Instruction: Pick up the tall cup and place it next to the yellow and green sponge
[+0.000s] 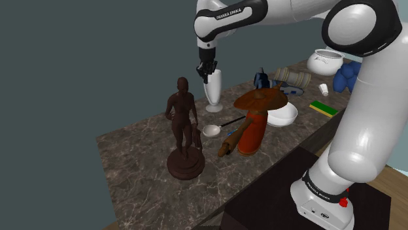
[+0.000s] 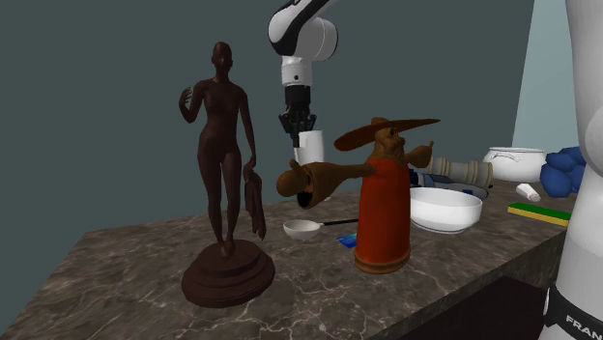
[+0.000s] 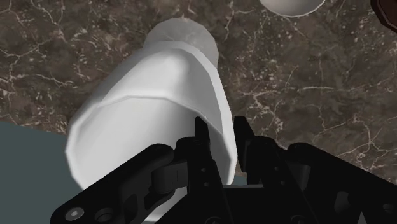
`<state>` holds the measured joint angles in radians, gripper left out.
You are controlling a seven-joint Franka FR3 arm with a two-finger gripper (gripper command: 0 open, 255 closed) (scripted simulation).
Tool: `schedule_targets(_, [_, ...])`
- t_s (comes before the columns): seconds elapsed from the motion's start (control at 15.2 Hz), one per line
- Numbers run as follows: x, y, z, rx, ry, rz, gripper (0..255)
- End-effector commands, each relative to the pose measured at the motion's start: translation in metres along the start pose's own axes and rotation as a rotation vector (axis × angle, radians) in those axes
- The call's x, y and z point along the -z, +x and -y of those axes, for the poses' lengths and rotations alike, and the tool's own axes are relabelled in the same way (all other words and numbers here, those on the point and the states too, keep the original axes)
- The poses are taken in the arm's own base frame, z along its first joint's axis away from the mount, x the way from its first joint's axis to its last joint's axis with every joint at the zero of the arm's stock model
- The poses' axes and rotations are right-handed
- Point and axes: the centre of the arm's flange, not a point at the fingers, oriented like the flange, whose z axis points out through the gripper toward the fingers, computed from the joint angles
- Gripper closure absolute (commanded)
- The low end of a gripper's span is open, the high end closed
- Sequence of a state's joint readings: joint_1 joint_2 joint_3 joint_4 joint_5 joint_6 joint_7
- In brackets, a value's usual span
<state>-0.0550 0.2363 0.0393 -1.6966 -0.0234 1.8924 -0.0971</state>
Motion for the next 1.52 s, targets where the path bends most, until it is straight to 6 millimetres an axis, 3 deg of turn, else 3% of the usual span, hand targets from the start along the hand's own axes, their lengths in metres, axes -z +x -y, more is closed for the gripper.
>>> schedule_targets(0.0, [0.012, 0.000, -0.001, 0.000, 0.000, -0.001, 255])
schedule_targets(1.45, [0.128, -0.005, -0.002, 0.000, 0.000, -0.001, 255])
